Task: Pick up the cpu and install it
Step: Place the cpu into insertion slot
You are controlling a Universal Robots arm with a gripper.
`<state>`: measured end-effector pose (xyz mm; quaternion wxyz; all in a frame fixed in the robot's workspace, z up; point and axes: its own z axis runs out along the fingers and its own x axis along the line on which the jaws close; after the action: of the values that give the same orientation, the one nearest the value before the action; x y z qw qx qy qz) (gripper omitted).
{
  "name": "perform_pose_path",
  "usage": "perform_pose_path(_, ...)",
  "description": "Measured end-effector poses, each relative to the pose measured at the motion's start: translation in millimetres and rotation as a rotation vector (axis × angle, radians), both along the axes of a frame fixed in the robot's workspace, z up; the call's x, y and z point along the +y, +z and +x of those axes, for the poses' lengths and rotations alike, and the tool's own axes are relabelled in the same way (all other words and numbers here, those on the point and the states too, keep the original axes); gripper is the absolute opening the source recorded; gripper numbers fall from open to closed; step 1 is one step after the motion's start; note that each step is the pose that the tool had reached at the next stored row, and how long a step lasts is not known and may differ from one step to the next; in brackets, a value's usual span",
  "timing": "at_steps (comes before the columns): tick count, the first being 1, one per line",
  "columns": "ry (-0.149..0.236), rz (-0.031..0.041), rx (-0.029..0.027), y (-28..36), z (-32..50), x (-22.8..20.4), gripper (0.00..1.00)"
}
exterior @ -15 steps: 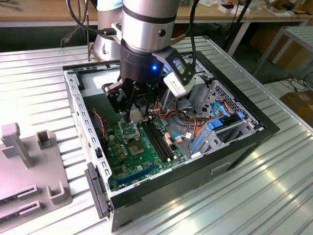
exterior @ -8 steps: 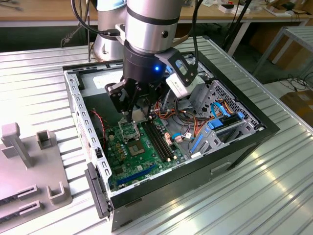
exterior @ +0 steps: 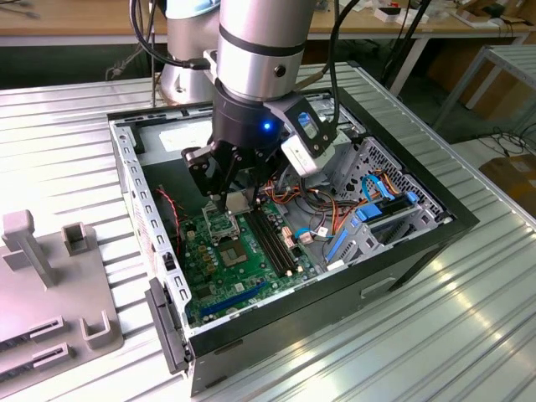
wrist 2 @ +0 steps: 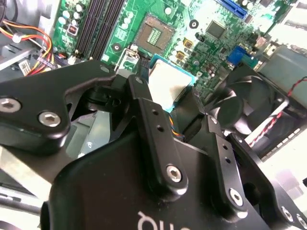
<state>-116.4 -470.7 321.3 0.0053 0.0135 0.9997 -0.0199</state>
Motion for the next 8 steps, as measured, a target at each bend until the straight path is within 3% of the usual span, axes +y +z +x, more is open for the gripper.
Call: perform_pose_path(8,0.000,0.0000,0.0000,0.0,0.3,0.0,0.47)
